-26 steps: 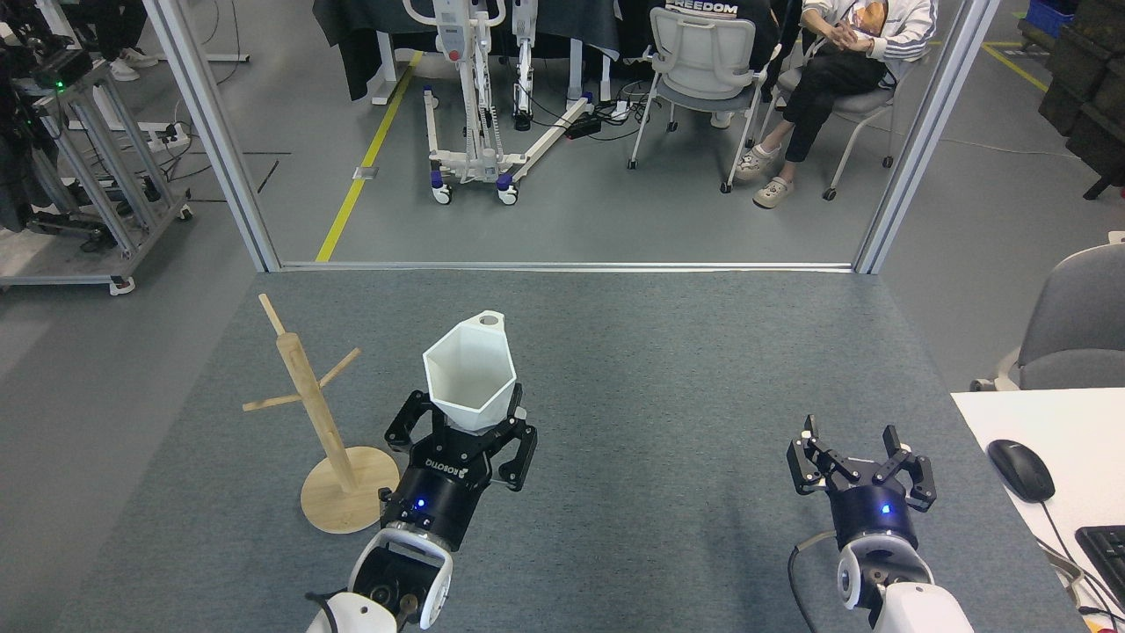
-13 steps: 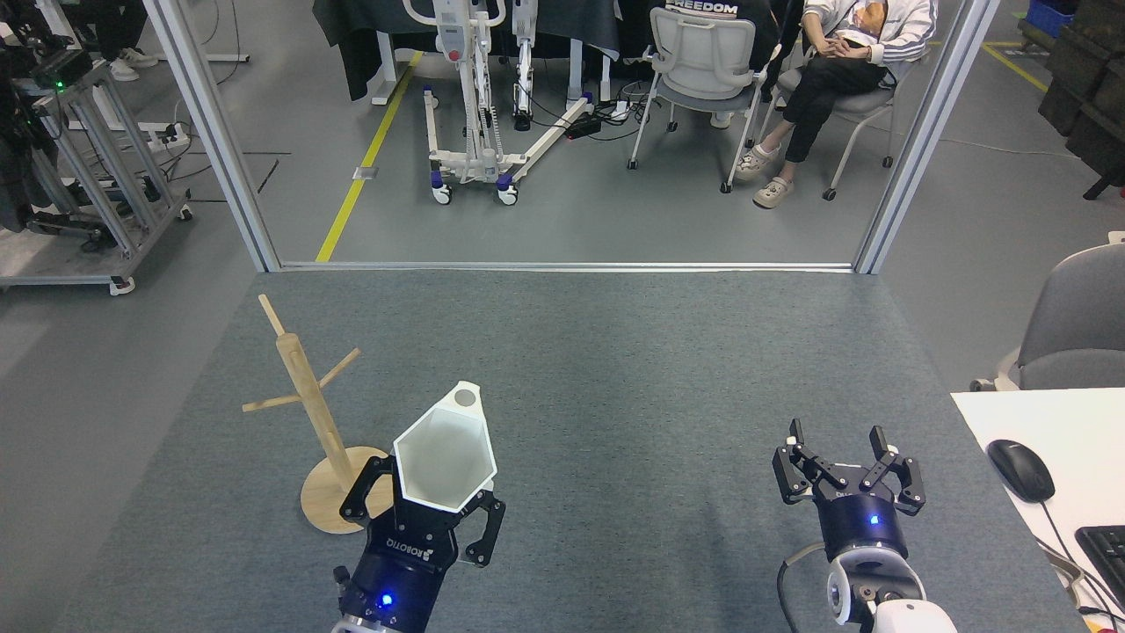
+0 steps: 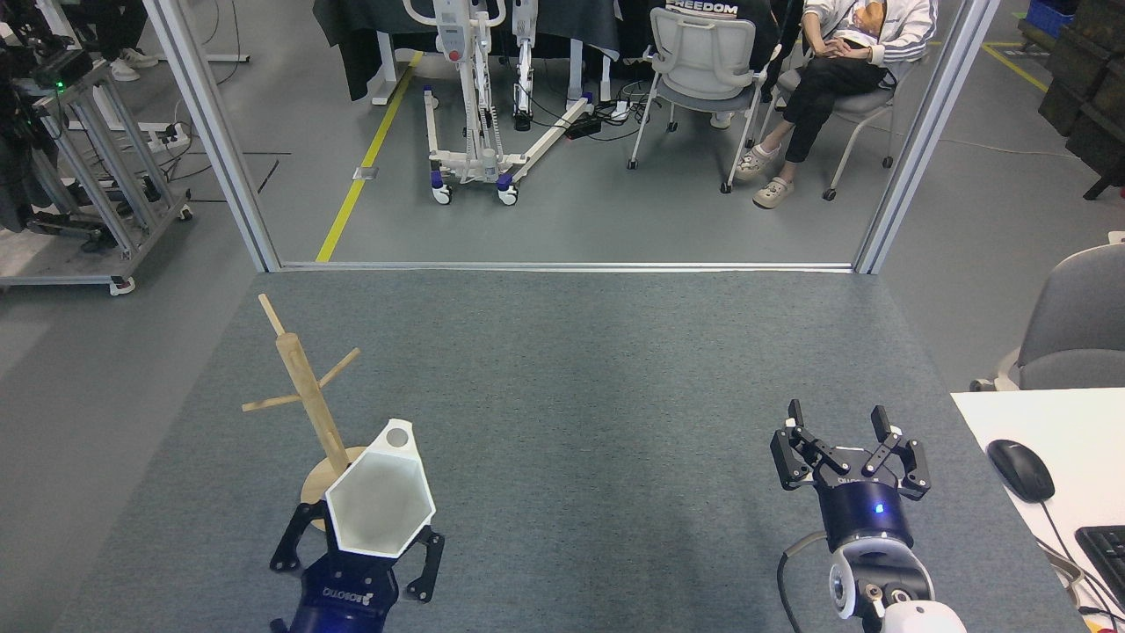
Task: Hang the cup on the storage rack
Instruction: 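Tilt the cup with the left gripper and move it toward the stand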
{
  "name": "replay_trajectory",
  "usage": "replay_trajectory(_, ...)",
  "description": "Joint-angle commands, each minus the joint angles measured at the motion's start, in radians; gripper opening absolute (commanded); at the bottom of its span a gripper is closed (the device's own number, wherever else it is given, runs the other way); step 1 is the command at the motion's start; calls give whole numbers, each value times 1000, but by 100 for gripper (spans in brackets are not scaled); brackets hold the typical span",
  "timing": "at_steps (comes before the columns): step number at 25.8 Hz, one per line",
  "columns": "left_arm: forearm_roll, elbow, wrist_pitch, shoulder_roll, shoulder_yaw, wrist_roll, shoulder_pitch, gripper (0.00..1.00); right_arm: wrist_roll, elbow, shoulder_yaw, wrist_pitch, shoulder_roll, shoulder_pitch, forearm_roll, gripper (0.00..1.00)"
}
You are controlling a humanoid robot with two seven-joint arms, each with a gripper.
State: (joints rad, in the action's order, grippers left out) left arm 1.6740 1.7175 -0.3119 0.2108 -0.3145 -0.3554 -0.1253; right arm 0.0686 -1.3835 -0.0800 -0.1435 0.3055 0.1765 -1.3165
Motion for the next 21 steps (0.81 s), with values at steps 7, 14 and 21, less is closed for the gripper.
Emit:
replay_trajectory(7,-11,-1,-13,10,176,24,-80,0,-99,-101,6,5,7,-34,-6,99)
replay_trajectory(14,-2,-9,-136,39,186,187,-70,0,-98,-92,9,-4,3,-29,-6,99)
replay_trajectory(21,-14,-33,-314,42,181,368,-27,0,-98,-92,9,-4,4,-29,-6,99)
